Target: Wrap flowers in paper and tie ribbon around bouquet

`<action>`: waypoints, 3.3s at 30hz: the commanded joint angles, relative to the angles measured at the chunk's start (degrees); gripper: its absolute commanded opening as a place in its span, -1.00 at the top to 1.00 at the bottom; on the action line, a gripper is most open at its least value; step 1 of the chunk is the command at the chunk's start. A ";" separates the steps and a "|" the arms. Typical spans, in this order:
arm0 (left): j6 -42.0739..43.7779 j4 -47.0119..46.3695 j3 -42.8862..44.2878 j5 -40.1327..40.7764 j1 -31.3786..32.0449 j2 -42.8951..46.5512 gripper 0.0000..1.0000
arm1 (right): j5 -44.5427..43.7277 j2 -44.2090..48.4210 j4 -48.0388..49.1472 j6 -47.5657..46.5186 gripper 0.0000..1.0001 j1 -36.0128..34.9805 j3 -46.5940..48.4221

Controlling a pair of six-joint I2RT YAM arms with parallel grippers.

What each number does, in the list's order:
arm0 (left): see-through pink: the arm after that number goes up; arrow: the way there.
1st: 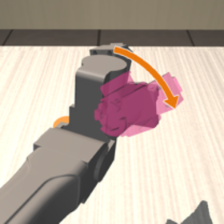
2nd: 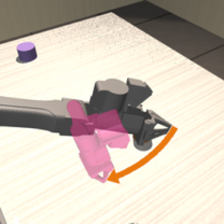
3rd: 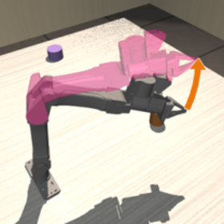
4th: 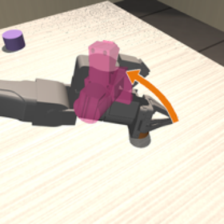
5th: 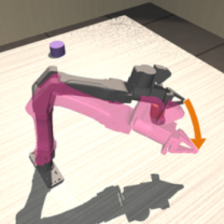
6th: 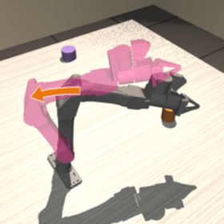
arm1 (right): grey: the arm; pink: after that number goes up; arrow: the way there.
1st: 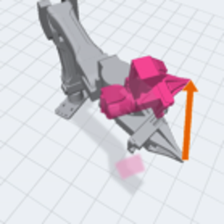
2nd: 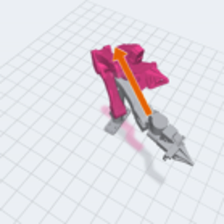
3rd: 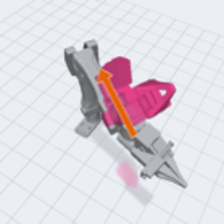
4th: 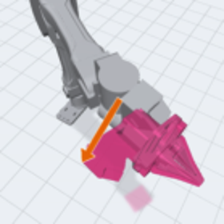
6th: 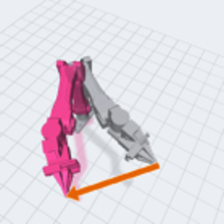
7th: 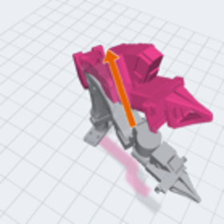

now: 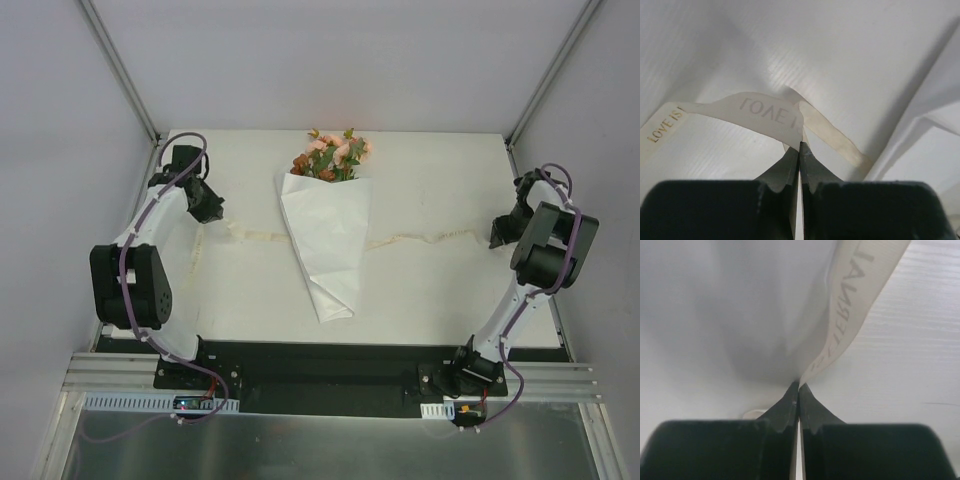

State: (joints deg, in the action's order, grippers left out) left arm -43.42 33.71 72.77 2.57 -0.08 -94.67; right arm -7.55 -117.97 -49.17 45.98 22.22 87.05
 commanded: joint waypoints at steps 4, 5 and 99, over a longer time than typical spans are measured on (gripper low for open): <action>10.90 -5.76 -6.05 -18.81 -0.19 11.25 1.00 | -1.58 14.66 5.67 -15.02 0.98 -9.72 0.50; 10.64 -5.85 -6.93 -19.96 -0.10 12.31 1.00 | -3.94 16.79 5.57 -17.13 0.98 -11.65 0.06; 21.53 2.58 5.97 -11.45 6.75 -17.47 -0.30 | 13.63 10.22 16.30 -51.95 -0.05 -39.88 -8.82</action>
State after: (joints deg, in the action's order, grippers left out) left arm -20.84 35.00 76.49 -11.38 6.17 -109.56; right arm 9.58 -106.74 -30.59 -4.99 -17.04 76.27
